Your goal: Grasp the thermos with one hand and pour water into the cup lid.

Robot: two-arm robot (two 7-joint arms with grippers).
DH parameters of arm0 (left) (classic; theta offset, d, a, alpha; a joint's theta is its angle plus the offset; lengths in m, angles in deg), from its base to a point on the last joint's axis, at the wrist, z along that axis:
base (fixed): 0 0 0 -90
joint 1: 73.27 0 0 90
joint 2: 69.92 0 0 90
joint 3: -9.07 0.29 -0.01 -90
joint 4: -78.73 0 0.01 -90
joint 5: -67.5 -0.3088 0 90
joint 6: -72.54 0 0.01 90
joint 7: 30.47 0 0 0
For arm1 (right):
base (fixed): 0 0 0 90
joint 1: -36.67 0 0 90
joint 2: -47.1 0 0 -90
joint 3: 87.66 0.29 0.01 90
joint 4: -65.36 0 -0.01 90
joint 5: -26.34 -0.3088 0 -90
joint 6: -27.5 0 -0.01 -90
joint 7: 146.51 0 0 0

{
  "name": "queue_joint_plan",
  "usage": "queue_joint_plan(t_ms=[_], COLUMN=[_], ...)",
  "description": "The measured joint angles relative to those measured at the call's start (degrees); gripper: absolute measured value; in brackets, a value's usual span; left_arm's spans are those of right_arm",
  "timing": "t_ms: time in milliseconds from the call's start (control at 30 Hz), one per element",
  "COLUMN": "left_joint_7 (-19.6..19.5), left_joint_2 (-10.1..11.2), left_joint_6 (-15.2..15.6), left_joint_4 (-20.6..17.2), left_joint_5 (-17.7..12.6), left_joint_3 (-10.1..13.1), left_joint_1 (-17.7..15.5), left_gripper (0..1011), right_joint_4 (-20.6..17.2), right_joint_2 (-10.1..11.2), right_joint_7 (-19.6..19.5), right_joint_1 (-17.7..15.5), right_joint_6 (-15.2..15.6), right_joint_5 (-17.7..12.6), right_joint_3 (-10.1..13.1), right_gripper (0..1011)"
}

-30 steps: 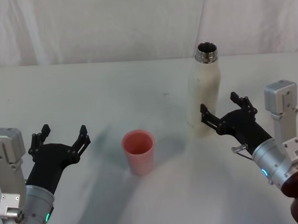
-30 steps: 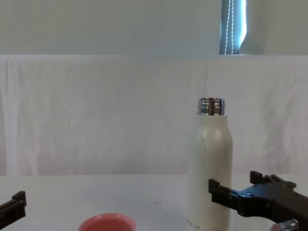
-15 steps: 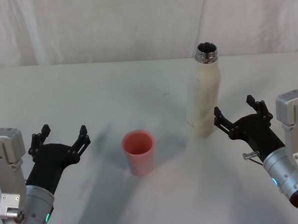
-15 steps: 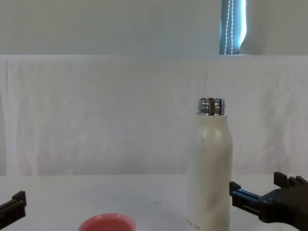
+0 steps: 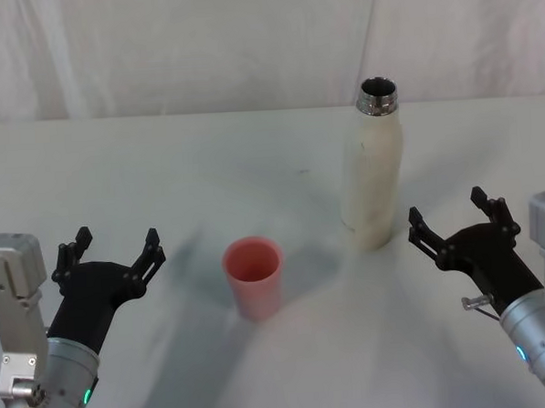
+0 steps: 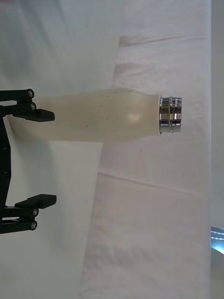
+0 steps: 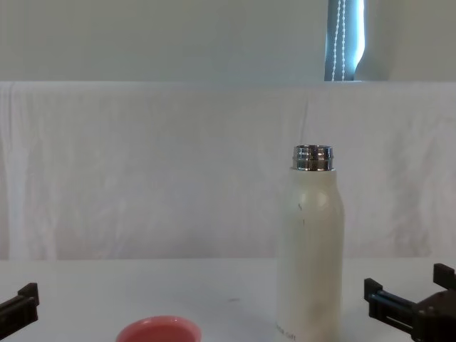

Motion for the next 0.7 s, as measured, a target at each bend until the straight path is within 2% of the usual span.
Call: queue_joint_plan(t_ms=[300, 700], left_joint_7=[0.0, 0.0], left_joint_2=[0.0, 0.0], left_joint_6=[0.0, 0.0], left_joint_4=[0.0, 0.0], left_joint_5=[0.0, 0.0], left_joint_3=[0.0, 0.0], left_joint_1=[0.0, 0.0], left_gripper=[1001, 1001], right_joint_4=[-1.02, 0.08], right_joint_2=[0.16, -0.61], right_joint_7=[0.53, -0.29], right_joint_1=[-2.06, -3.16], right_joint_6=[-0.18, -1.23], right_joint_5=[0.53, 3.53], right_joint_3=[0.62, -0.09], right_gripper=[1001, 1001])
